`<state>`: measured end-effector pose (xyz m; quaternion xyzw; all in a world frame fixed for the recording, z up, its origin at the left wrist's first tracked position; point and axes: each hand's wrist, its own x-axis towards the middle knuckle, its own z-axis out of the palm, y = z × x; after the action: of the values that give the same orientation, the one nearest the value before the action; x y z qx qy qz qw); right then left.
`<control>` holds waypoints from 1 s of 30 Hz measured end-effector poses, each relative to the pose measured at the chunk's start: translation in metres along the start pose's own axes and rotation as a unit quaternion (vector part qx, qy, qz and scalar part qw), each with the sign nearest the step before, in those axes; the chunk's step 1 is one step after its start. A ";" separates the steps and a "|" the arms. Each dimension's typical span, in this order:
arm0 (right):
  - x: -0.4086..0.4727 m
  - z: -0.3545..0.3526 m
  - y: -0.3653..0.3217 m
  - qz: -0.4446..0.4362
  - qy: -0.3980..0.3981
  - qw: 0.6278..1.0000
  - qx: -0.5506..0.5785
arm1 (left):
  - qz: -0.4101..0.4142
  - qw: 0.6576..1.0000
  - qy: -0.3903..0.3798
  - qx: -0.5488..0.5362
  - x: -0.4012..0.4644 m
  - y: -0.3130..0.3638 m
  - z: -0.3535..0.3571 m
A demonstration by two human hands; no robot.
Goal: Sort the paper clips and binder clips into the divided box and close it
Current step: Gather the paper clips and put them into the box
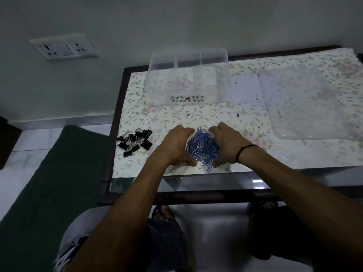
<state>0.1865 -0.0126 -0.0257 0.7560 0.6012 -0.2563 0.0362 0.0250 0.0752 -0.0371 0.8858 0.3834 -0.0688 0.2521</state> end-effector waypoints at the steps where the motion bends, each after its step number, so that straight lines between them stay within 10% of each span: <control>1: 0.001 -0.001 0.000 0.006 -0.006 1.000 0.000 | -0.005 1.000 -0.012 0.000 0.002 0.000 0.000; 10: 0.014 -0.017 -0.009 -0.014 -0.063 0.996 -0.067 | 0.011 0.996 -0.084 0.013 0.026 0.016 -0.010; 30: 0.026 -0.002 -0.007 -0.019 0.012 0.999 0.024 | 0.034 0.999 0.015 0.013 0.026 0.020 -0.004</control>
<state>0.1844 0.0132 -0.0332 0.7482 0.6096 -0.2618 0.0059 0.0567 0.0823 -0.0342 0.9026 0.3554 -0.0522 0.2373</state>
